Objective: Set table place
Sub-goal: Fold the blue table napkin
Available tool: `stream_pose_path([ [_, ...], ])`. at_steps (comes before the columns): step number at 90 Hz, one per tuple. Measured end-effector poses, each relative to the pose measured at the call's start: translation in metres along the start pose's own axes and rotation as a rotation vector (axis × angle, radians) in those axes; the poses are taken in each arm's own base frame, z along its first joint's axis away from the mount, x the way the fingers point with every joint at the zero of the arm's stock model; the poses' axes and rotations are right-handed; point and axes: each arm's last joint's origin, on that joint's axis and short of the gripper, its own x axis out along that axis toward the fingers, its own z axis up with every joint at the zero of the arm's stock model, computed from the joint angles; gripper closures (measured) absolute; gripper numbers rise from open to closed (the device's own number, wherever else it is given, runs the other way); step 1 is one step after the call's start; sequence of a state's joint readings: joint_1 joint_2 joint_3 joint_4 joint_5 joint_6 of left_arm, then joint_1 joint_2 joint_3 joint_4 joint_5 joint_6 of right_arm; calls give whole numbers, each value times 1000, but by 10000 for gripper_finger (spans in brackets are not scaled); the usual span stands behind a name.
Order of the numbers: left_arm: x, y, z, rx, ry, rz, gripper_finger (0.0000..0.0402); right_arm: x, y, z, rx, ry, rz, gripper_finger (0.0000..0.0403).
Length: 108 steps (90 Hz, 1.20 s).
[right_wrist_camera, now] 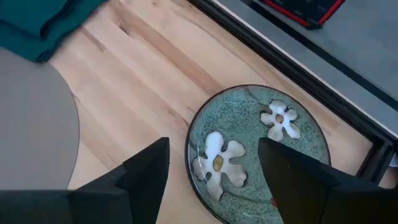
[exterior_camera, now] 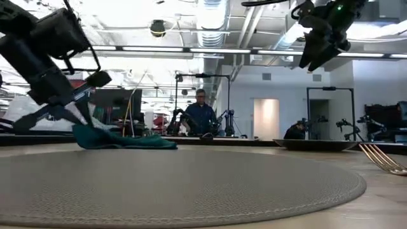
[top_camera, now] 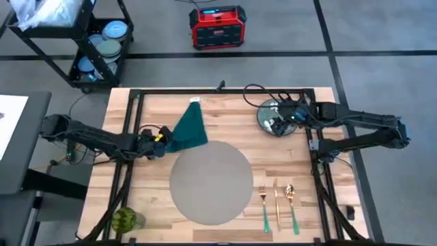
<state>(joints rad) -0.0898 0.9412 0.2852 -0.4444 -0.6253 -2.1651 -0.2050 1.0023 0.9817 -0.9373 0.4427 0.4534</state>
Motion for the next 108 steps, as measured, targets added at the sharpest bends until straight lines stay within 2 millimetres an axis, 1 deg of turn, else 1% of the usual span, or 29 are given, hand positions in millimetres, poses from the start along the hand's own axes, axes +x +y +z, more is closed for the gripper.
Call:
stream_pose_path([
  [10, 0, 4, 2, 57, -21, 33, 402, 0, 0, 0, 0, 1, 0, 168],
  [29, -1, 10, 7, 97, -55, 89, 402, 0, 0, 0, 5, 0, 0, 168],
  [50, -3, 21, 13, 102, -61, 233, 402, 0, 0, -1, 17, 11, 15, 168],
  [66, -3, 21, 13, 126, -48, 241, 402, 0, 0, -1, 17, 13, 17, 168],
  [75, -5, 16, 11, 177, -15, 222, 402, 0, 0, -1, 17, 13, 18, 168],
  [97, -16, -11, 3, 499, 62, 143, 402, 0, 0, -1, 15, 13, 18, 168],
  [108, -20, -15, 3, 600, 88, 158, 402, 0, 0, -1, 15, 13, 18, 168],
])
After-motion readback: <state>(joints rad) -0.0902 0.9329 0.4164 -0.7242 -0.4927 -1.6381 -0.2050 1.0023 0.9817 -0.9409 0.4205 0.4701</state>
